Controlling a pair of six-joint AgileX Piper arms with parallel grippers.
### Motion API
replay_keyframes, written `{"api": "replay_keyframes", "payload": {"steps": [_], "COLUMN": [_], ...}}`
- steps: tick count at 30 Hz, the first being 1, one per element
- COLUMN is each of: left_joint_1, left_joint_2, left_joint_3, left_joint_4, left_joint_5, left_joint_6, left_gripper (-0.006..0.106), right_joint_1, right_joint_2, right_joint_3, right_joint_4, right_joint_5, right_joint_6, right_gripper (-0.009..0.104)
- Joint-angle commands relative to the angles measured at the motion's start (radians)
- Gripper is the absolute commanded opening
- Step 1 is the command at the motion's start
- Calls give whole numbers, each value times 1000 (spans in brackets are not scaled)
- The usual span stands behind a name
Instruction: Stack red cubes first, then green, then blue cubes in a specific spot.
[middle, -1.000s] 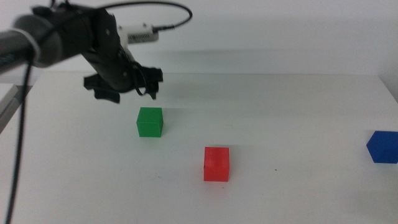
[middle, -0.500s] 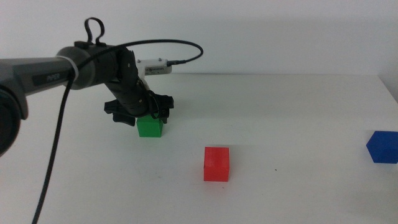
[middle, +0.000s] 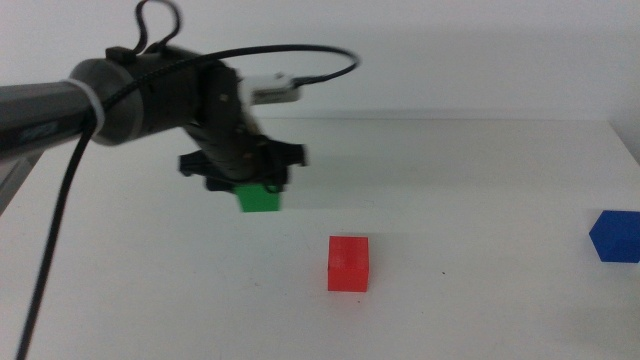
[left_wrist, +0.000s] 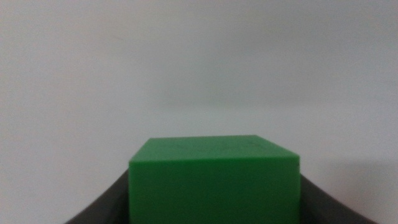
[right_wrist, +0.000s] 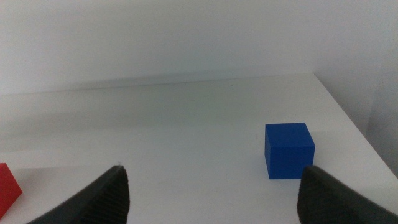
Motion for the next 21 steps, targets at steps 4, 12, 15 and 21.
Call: {"api": "replay_keyframes", "payload": {"steps": [4,12,15,21], "left_joint_1": [-256,-372,-370,-370], "left_joint_2": [-98,-26,1,40], "left_joint_3": [7,-17,-17,-23], "left_joint_4": [221,244,256,264], "left_joint_5": [136,111,77,23], "left_joint_6": [-451,-546,-541,-541], "left_gripper": [11,16,16,16], "right_joint_1": [-3,-3,-3,-3], "right_joint_2": [-5,-5,-5,-5], "right_joint_3": [4,4,4,4], "right_joint_4": [-6,-6,-6,-6], "right_joint_5": [-12,-12,-12,-12], "right_joint_6": [-10,-10,-10,-10], "right_gripper": [93,93,93,93]}}
